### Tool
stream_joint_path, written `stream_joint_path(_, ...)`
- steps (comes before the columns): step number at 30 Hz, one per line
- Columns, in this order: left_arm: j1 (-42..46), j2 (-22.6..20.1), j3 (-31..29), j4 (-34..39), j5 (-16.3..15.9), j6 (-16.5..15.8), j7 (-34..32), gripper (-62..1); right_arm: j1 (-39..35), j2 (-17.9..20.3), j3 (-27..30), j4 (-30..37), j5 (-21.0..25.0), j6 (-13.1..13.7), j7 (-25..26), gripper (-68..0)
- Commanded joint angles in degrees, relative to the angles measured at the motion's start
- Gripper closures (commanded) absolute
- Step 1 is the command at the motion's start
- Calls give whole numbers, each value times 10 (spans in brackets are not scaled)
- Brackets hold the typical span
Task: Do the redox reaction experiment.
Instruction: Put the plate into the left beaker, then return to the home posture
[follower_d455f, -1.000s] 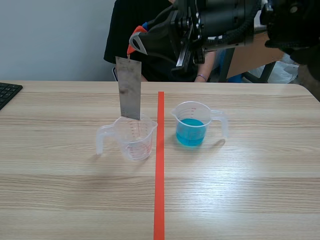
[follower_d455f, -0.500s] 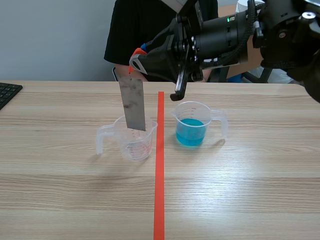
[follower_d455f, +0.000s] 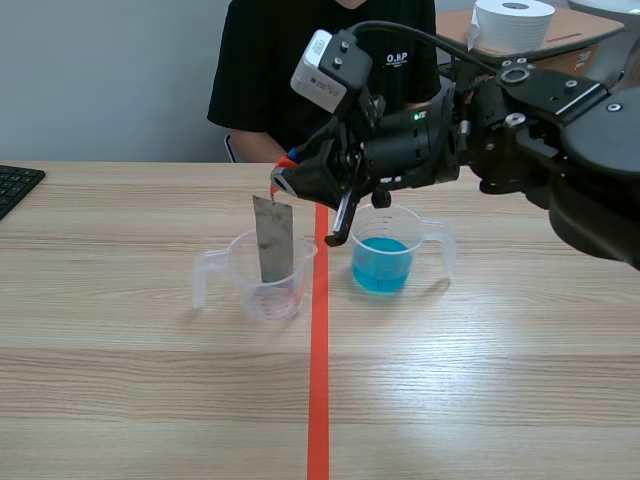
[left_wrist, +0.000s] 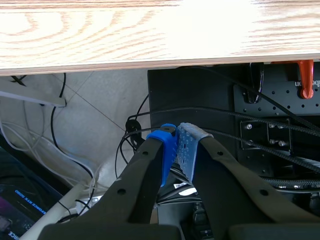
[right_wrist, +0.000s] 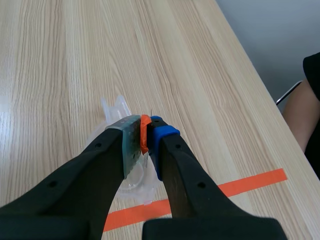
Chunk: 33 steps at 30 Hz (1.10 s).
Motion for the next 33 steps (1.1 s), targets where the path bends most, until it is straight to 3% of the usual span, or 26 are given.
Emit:
stream_joint_path(1,2,0,1,7,-2,-1,-6,-128,10,-3,4,8,2,4,9,-13)
stream_joint_path(9,2,0,2,7,-2,-2,-6,-463,10,-9,-4,3,-11,4,10,-33)
stream_joint_path(15,2,0,2,7,-2,-2,-8,-623,10,-11,-16,3,-11,4,10,-261)
stream_joint_path(20,2,0,2,7,-2,-2,-8,-623,8,-22,-22,3,1,4,12,-493)
stream_joint_path(24,2,0,2,7,-2,-1,-7,-623,7,-30,-32,5,47,4,14,-664)
stream_joint_path(33,2,0,2,7,-2,-2,-8,-623,7,-43,-52,53,140,4,18,-679)
